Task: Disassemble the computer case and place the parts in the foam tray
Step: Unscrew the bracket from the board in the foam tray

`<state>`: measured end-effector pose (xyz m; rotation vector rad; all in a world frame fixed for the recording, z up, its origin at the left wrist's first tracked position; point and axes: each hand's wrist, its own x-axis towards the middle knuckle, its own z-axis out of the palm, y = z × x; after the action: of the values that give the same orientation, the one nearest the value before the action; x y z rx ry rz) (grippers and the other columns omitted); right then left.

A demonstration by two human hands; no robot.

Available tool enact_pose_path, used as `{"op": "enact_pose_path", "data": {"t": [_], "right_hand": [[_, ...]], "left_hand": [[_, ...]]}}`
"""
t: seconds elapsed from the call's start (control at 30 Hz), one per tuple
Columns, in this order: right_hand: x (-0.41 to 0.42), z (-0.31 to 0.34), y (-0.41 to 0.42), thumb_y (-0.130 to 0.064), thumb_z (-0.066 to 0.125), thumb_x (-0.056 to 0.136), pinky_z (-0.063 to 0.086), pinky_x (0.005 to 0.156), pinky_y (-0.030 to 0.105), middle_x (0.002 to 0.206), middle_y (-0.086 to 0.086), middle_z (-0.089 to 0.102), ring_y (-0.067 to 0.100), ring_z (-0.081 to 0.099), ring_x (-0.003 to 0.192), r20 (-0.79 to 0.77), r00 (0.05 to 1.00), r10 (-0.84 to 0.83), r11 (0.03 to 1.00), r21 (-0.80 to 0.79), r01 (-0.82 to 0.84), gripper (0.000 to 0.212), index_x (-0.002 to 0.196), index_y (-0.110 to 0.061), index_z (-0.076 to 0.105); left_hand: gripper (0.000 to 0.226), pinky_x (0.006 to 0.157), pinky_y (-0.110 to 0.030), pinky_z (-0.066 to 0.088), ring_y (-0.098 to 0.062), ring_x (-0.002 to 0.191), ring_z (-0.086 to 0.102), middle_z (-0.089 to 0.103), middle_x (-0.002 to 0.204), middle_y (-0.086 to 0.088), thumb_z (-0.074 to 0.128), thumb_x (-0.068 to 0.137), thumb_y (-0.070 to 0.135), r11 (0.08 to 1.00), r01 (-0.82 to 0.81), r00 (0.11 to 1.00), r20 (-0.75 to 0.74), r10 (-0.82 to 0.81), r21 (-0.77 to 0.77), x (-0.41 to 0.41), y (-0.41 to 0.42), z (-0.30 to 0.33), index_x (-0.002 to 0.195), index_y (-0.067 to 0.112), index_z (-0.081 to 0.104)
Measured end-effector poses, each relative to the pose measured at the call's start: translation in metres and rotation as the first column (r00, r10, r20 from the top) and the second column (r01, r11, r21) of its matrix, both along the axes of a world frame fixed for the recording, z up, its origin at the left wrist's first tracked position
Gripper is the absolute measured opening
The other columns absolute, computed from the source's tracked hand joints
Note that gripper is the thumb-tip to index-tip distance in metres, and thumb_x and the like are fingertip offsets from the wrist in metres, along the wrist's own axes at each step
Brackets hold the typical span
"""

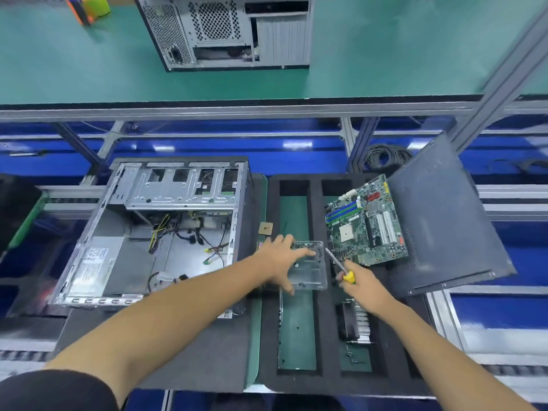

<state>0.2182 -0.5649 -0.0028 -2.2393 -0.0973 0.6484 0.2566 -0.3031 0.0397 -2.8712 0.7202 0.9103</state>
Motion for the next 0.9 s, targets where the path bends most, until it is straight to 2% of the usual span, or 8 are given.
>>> {"op": "enact_pose_path", "data": {"t": [0.1, 0.27, 0.43, 0.53, 0.67, 0.83, 0.9], "right_hand": [[-0.009, -0.007, 0.001, 0.002, 0.058, 0.093, 0.044, 0.063, 0.029, 0.099, 0.015, 0.069, 0.014, 0.052, 0.069, -0.086, 0.996, -0.014, 0.999, 0.033, 0.017, 0.017, 0.092, -0.015, 0.054], [-0.018, -0.006, 0.017, -0.003, 0.058, 0.094, 0.042, 0.06, 0.03, 0.098, 0.027, 0.064, 0.015, 0.046, 0.063, -0.09, 0.996, 0.005, 1.0, 0.031, -0.002, 0.015, 0.092, -0.016, 0.052], [-0.027, -0.004, 0.029, 0.002, 0.059, 0.089, 0.049, 0.073, 0.046, 0.101, 0.022, 0.057, 0.024, 0.049, 0.077, -0.042, 0.996, 0.075, 0.997, -0.031, -0.077, 0.011, 0.094, -0.003, 0.05], [-0.031, -0.004, 0.034, 0.0, 0.06, 0.088, 0.045, 0.072, 0.039, 0.099, 0.018, 0.053, 0.03, 0.053, 0.081, -0.026, 0.991, 0.13, 0.988, -0.085, -0.132, 0.01, 0.094, 0.001, 0.052], [-0.031, -0.004, 0.039, -0.003, 0.063, 0.089, 0.042, 0.079, 0.037, 0.1, 0.017, 0.05, 0.036, 0.054, 0.094, -0.028, 0.987, 0.156, 0.979, -0.13, -0.158, 0.012, 0.095, 0.005, 0.056], [-0.029, -0.002, 0.04, -0.006, 0.066, 0.09, 0.043, 0.081, 0.037, 0.101, 0.017, 0.05, 0.036, 0.055, 0.094, -0.052, 0.984, 0.168, 0.973, -0.155, -0.174, 0.014, 0.091, 0.005, 0.056], [-0.03, 0.001, 0.041, -0.006, 0.066, 0.089, 0.043, 0.081, 0.038, 0.097, 0.012, 0.047, 0.035, 0.053, 0.091, -0.051, 0.982, 0.181, 0.972, -0.146, -0.186, 0.015, 0.086, 0.0, 0.053]], "left_hand": [[0.119, 0.11, -0.058, 0.037, -0.037, 0.136, 0.037, 0.033, 0.149, -0.014, 0.086, 0.059, 0.063, 0.999, -0.029, 1.0, 0.002, 0.029, -0.021, -0.033, -0.01, -0.009, 0.153, 0.051, 0.014], [0.122, 0.119, -0.061, 0.026, -0.038, 0.147, 0.027, 0.024, 0.161, -0.016, 0.088, 0.061, 0.062, 0.998, -0.046, 0.999, 0.009, 0.046, -0.041, -0.075, -0.013, -0.024, 0.155, 0.048, 0.011], [0.118, 0.122, -0.06, 0.021, -0.035, 0.152, 0.019, 0.013, 0.166, -0.015, 0.086, 0.064, 0.061, 0.994, -0.08, 0.997, 0.016, 0.082, -0.073, -0.098, -0.006, -0.031, 0.157, 0.046, 0.014], [0.111, 0.121, -0.06, 0.023, -0.037, 0.151, 0.021, 0.013, 0.166, -0.015, 0.086, 0.066, 0.061, 0.995, -0.051, 0.999, 0.01, 0.052, -0.086, -0.111, -0.001, -0.035, 0.154, 0.044, 0.02], [0.101, 0.118, -0.06, 0.026, -0.035, 0.149, 0.023, 0.019, 0.163, -0.014, 0.084, 0.067, 0.061, 0.995, 0.009, 1.0, 0.023, -0.007, -0.095, -0.12, 0.002, -0.038, 0.149, 0.039, 0.029], [0.098, 0.116, -0.06, 0.026, -0.035, 0.146, 0.025, 0.024, 0.158, -0.014, 0.082, 0.068, 0.064, 0.995, 0.045, 0.999, 0.032, -0.042, -0.091, -0.134, -0.003, -0.041, 0.147, 0.036, 0.032], [0.098, 0.116, -0.061, 0.026, -0.036, 0.145, 0.026, 0.025, 0.156, -0.014, 0.082, 0.068, 0.065, 0.996, 0.046, 0.999, 0.025, -0.044, -0.08, -0.137, -0.004, -0.041, 0.147, 0.037, 0.031]]}}
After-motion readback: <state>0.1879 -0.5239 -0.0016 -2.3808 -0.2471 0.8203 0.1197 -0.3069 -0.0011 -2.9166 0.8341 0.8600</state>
